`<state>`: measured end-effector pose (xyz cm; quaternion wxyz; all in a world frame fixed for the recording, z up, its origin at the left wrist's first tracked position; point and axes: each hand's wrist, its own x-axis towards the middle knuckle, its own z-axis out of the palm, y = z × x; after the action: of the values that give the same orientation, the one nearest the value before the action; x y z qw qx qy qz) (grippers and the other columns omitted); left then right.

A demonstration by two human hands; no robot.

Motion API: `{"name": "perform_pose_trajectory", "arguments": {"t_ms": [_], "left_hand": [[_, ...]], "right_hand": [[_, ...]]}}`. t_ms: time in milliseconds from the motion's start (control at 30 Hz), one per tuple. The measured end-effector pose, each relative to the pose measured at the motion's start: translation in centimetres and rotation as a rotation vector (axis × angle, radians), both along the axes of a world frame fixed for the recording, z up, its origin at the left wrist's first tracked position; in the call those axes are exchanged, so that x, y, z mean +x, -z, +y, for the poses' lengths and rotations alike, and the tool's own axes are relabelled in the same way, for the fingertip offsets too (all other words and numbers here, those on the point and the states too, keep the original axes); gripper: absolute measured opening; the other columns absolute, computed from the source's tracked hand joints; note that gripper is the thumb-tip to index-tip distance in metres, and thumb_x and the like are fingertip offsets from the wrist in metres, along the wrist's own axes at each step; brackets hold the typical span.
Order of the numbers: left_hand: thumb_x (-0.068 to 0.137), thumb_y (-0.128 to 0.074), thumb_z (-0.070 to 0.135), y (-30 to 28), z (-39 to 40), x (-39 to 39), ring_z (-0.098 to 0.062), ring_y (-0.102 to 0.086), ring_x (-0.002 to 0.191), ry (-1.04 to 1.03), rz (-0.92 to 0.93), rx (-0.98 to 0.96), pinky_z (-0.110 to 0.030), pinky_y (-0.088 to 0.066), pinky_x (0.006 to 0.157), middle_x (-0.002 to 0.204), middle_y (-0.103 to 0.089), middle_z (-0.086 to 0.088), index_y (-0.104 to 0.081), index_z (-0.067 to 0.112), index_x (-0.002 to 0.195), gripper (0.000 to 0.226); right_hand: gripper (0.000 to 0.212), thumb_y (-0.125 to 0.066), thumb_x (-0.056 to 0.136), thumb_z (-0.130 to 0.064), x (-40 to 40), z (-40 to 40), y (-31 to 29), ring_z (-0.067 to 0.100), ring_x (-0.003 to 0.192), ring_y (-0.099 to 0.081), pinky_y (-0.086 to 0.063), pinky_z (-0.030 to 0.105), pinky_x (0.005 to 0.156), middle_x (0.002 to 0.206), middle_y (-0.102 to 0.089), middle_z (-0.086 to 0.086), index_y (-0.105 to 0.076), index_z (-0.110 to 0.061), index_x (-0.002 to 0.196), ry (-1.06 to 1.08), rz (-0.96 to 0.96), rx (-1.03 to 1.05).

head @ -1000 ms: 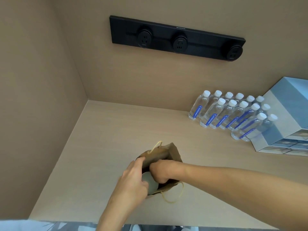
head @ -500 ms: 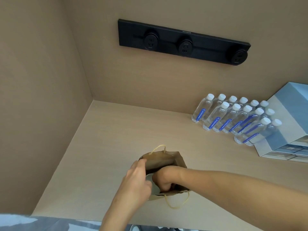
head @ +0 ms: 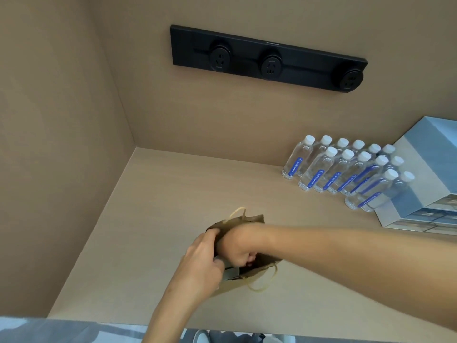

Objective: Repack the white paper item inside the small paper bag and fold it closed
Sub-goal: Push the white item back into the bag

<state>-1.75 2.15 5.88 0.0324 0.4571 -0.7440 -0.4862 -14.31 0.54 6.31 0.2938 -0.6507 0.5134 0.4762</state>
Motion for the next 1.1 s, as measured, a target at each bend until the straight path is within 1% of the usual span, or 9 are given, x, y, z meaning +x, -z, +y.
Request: {"name": "perform_pose_trajectory", "arguments": {"t_ms": [67,167,433,567,667,733,833,967,1100], "left_hand": [[0.084,-0.045,0.006,0.0,0.1,0.1,-0.031,-0.059,0.107,-0.004,-0.010,0.002,-0.047,-0.060,0.086,0.125,-0.054,-0.008,-0.036,0.034,0.143,0.066],[0.085,-0.044,0.006,0.1,0.3,0.3,-0.030,-0.058,0.106,0.009,-0.002,-0.015,-0.047,-0.060,0.086,0.122,-0.054,-0.008,-0.035,0.033,0.143,0.065],[0.088,-0.042,0.010,0.1,0.4,0.1,-0.028,-0.059,0.105,0.048,0.018,-0.090,-0.045,-0.055,0.091,0.134,-0.048,0.001,-0.036,0.035,0.140,0.058],[0.097,-0.045,0.021,0.0,0.1,0.4,-0.014,-0.058,0.109,0.068,0.125,-0.201,-0.036,-0.051,0.095,0.136,-0.047,0.013,-0.045,0.040,0.135,0.043],[0.098,-0.046,0.023,-0.5,-0.3,2.0,-0.001,-0.063,0.093,-0.121,0.349,-0.180,-0.024,-0.062,0.065,0.116,-0.057,0.024,-0.055,0.060,0.109,0.040],[0.098,-0.045,0.029,-0.3,-0.8,3.1,-0.005,-0.065,0.080,-0.278,0.402,-0.132,-0.018,-0.057,0.048,0.103,-0.063,0.014,-0.056,0.063,0.104,0.036],[0.099,-0.042,0.042,-0.1,-1.0,3.2,-0.017,-0.062,0.066,-0.315,0.330,0.172,-0.027,-0.057,0.045,0.091,-0.066,-0.007,-0.058,0.053,0.116,0.025],[0.088,-0.036,0.065,0.0,-0.4,1.2,-0.023,-0.069,0.083,-0.181,0.256,0.410,-0.033,-0.062,0.055,0.104,-0.069,-0.004,-0.061,0.056,0.116,0.039],[0.101,-0.039,0.045,1.4,-0.5,-0.5,-0.022,-0.076,0.082,-0.335,0.372,0.533,-0.030,-0.063,0.062,0.091,-0.078,-0.013,-0.083,0.019,0.087,0.053]], "right_hand": [[0.017,-0.049,0.092,0.005,0.1,1.3,1.9,0.031,0.076,-0.061,-0.047,0.032,0.062,0.086,-0.063,0.017,-0.064,0.001,0.085,0.046,-0.047,-0.064],[0.028,-0.051,0.093,0.004,0.2,2.4,3.5,0.036,0.107,-0.061,-0.043,0.036,0.073,0.121,-0.063,0.018,-0.061,0.000,0.118,0.146,-0.091,-0.143],[0.034,-0.053,0.091,0.003,-0.2,3.1,2.9,0.035,0.107,-0.063,-0.052,0.041,0.084,0.122,-0.064,0.016,-0.060,-0.006,0.123,0.343,-0.153,-0.260],[0.023,-0.051,0.091,0.003,-0.4,3.2,-1.3,0.032,0.083,-0.061,-0.047,0.037,0.066,0.108,-0.069,0.020,-0.067,0.001,0.108,0.260,-0.235,-0.300],[0.024,-0.046,0.085,-0.001,-3.5,5.5,-6.3,0.024,0.075,-0.057,-0.046,0.034,0.065,0.090,-0.068,0.012,-0.067,-0.004,0.095,0.700,-0.637,-0.425],[0.028,-0.042,0.084,0.001,-6.3,8.9,-8.6,0.016,0.072,-0.059,-0.048,0.029,0.063,0.078,-0.068,0.003,-0.068,-0.008,0.086,1.074,-0.892,-0.628],[0.028,-0.037,0.099,-0.002,-9.0,13.0,-6.9,0.019,0.058,-0.062,-0.048,0.032,0.048,0.079,-0.071,0.008,-0.062,-0.016,0.100,1.330,-0.767,-1.068],[0.030,-0.033,0.102,-0.047,-6.0,13.8,-2.4,0.030,0.060,-0.075,-0.053,0.025,0.042,0.110,-0.062,-0.003,-0.045,-0.047,0.130,1.763,-0.992,-0.682],[0.050,-0.040,0.100,-0.049,-4.5,12.0,0.0,0.030,0.057,-0.070,-0.060,0.034,0.053,0.094,-0.070,0.016,-0.066,-0.006,0.105,2.101,-1.144,-0.707]]}}
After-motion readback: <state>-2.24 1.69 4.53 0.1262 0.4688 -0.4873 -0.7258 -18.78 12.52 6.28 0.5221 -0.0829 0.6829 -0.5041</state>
